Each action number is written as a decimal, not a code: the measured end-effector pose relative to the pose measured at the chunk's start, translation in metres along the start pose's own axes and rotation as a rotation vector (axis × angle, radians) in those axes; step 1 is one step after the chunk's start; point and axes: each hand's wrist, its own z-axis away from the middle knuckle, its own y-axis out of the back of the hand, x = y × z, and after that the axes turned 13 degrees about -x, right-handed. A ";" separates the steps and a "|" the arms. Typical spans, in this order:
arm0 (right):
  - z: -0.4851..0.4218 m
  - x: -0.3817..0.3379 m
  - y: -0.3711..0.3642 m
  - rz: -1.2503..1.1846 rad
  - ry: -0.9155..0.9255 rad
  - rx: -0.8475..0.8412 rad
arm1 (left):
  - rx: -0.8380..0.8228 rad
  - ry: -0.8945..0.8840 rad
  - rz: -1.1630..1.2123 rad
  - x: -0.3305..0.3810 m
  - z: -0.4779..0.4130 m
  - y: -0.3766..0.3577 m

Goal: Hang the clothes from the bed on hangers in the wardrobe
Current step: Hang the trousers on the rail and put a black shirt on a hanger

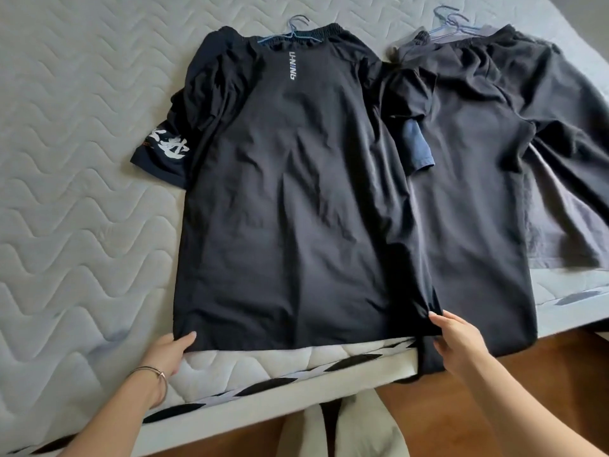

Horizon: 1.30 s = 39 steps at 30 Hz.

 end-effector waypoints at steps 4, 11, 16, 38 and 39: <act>-0.004 -0.001 0.019 0.206 0.072 0.198 | 0.199 -0.009 0.047 -0.011 0.000 0.007; 0.023 -0.020 0.030 0.624 0.016 0.155 | 0.203 0.157 -0.407 0.015 0.042 0.013; 0.058 -0.052 0.035 0.966 0.061 -0.199 | -0.038 -0.003 -0.324 0.066 0.089 -0.024; 0.021 -0.212 0.305 1.020 -0.096 -0.306 | -0.281 0.219 -0.238 0.104 0.253 -0.331; 0.019 -0.215 0.307 0.981 -0.082 -0.295 | -0.270 0.216 -0.243 0.107 0.250 -0.335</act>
